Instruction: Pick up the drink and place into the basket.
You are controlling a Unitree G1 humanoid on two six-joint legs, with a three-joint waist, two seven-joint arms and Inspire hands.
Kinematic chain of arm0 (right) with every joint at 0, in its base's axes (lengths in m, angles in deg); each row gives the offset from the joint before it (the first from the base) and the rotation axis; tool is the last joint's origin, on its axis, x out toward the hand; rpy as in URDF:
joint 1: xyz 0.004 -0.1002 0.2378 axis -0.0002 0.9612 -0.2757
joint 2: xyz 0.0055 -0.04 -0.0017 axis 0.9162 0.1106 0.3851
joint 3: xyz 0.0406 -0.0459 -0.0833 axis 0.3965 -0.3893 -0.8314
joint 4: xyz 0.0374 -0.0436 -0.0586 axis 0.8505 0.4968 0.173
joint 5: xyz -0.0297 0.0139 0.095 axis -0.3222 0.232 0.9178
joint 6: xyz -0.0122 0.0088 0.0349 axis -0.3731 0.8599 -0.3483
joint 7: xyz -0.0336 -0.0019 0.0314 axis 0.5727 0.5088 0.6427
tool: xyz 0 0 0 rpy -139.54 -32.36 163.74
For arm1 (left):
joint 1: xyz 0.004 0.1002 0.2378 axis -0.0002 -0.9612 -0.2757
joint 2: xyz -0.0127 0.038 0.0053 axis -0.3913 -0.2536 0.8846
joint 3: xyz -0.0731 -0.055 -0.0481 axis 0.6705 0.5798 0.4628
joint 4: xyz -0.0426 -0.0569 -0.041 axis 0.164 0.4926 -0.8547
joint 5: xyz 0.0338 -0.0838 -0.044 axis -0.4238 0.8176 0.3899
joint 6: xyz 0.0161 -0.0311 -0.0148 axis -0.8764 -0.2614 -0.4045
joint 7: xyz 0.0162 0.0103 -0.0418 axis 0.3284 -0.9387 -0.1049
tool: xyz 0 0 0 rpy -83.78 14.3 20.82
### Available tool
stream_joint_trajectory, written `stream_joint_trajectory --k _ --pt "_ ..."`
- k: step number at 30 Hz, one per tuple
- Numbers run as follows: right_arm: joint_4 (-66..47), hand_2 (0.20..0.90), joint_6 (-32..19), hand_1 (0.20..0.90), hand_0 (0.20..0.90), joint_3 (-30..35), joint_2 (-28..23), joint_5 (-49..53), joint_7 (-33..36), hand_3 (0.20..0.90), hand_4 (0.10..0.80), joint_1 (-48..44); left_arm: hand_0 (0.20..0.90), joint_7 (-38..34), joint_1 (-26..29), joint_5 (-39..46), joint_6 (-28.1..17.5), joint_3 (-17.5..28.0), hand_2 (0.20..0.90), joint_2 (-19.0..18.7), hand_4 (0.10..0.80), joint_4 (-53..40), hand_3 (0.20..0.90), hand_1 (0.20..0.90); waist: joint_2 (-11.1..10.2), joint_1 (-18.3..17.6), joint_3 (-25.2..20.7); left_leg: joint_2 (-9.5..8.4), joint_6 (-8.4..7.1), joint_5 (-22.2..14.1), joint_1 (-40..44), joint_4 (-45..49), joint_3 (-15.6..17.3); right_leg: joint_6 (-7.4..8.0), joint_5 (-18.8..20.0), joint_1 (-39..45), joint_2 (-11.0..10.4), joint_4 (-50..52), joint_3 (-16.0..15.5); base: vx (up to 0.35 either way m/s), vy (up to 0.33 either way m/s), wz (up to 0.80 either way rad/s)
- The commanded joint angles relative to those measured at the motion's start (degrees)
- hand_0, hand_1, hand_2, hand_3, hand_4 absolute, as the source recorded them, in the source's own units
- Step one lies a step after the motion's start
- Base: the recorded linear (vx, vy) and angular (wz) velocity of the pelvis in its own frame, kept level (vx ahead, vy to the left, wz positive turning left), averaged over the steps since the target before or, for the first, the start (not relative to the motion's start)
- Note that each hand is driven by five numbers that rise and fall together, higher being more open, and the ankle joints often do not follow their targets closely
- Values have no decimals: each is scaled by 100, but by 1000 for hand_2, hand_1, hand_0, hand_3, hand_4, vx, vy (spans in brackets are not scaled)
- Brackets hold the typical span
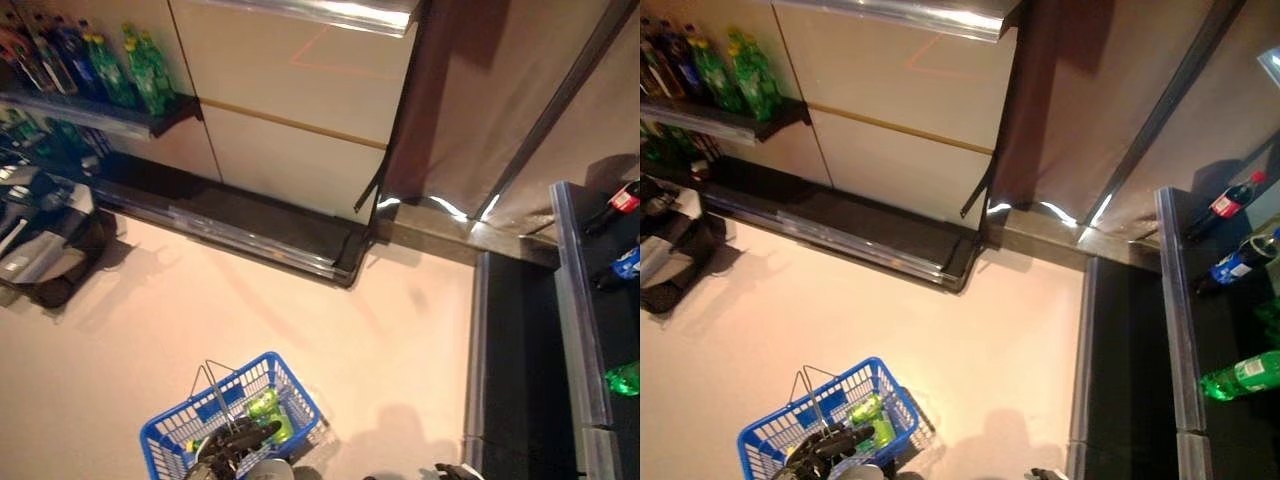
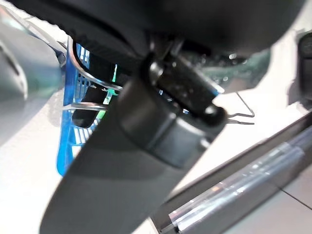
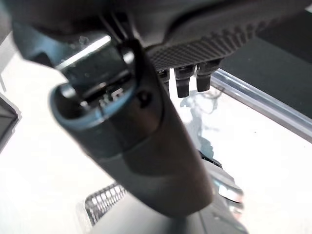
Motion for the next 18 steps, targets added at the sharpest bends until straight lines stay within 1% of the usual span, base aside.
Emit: stream_joint_trajectory --k 1,2,3,4,5,6,7,8,9,10,11,12,14,16,17,18 --pt "-85 900 -87 900 900 -105 -55 150 -20 900 800 169 300 285 356 -14 -786 11 300 -412 100 -675 200 300 109 203 -299 -494 412 194 -580 -14 -824 407 991 -471 409 2505 82 185 145 -13" --pt "-102 900 -91 900 900 -111 -54 115 -33 900 800 172 300 248 353 10 -786 8 300 -424 100 -697 200 300 127 191 -289 -499 433 157 -520 -10 -834 407 1043 -649 342 2716 29 211 127 -6" --pt "-147 900 -113 900 900 -140 -48 9 -77 900 800 185 300 156 348 65 -769 24 300 -455 100 -754 200 300 163 159 -258 -485 459 79 -383 17 -811 378 1128 -955 138 2749 -101 160 57 -4" --pt "-165 900 -123 900 900 -170 -34 -34 -84 900 800 191 300 120 347 96 -745 38 300 -470 100 -792 200 300 177 142 -237 -470 453 61 -308 0 -791 359 1084 -1045 54 2650 -163 213 -3 -12" --pt "-172 900 -136 900 900 -208 -9 -38 -73 900 800 193 300 86 366 115 -706 36 300 -485 100 -834 200 300 159 118 -210 -482 419 44 -207 -43 -749 332 1094 -1048 -21 2167 -303 211 -77 -16" --pt "-190 900 -128 900 900 -232 20 60 -34 900 800 191 300 54 414 88 -684 -19 300 -480 100 -864 200 300 143 89 -173 -489 370 18 -130 -83 -704 300 1067 -1041 -53 1618 -446 205 -95 -21" --pt "-194 900 -134 900 900 -226 25 79 -28 900 800 193 300 56 431 66 -662 -36 300 -477 100 -876 200 300 131 60 -141 -500 346 -4 -72 -101 -691 291 1060 -1003 -68 1318 -515 219 -118 -14" --pt "-217 900 -124 900 900 -226 31 156 2 900 800 194 300 48 462 30 -630 -83 300 -462 100 -888 200 300 88 -8 -96 -543 302 -52 15 -124 -663 281 1125 -984 -105 642 -588 314 -167 -11" --pt "-261 900 -94 900 900 -213 42 187 27 900 800 214 300 19 489 -9 -614 -148 300 -436 100 -874 200 300 17 -152 -46 -615 237 -169 181 -152 -648 332 1444 -1029 -209 -426 -617 370 -178 -12" --pt "-270 900 -108 900 900 -202 28 153 25 900 800 231 300 16 500 10 -624 -172 300 -421 100 -844 200 300 -1 -261 -25 -646 226 -262 283 -170 -624 374 1650 -1147 -256 -788 -575 375 -150 0" --pt "-270 900 -110 900 900 -197 16 111 26 900 800 248 300 23 503 27 -629 -193 300 -411 100 -820 200 300 3 -333 -17 -656 224 -350 368 -178 -613 403 1795 -1202 -276 -985 -563 303 -93 10" --pt "-262 900 -118 900 900 -200 14 57 31 900 800 265 300 32 508 27 -636 -197 300 -406 100 -809 200 300 -16 -416 -11 -707 243 -460 474 -174 -613 439 2038 -1331 -314 -1134 -541 229 -66 16" --pt "-212 900 -150 900 900 -189 -3 -2 3 900 800 268 300 83 503 5 -661 -176 300 -393 100 -793 200 300 -3 -448 -29 -717 271 -555 587 -175 -545 423 2029 -1337 -367 -1056 -607 220 -95 10" --pt "-88 900 -243 900 900 -181 -59 -6 -44 900 800 223 300 137 506 4 -804 -157 300 -318 100 -680 200 300 48 -433 -122 -694 255 -606 652 -88 -396 330 1839 -1100 -359 -1140 -800 249 -159 14" --pt "-64 900 -235 900 900 -160 -58 -6 -39 900 800 194 300 128 514 27 -842 -164 300 -288 100 -631 200 300 58 -446 -171 -685 248 -662 648 42 -341 283 1765 -1042 -341 -1113 -818 201 -155 0" --pt "-69 900 -204 900 900 -142 -57 34 -26 900 800 160 300 149 522 70 -828 -169 300 -255 100 -623 200 300 70 -462 -239 -652 215 -768 673 262 -241 187 1639 -974 -333 -1036 -891 180 -161 -2"
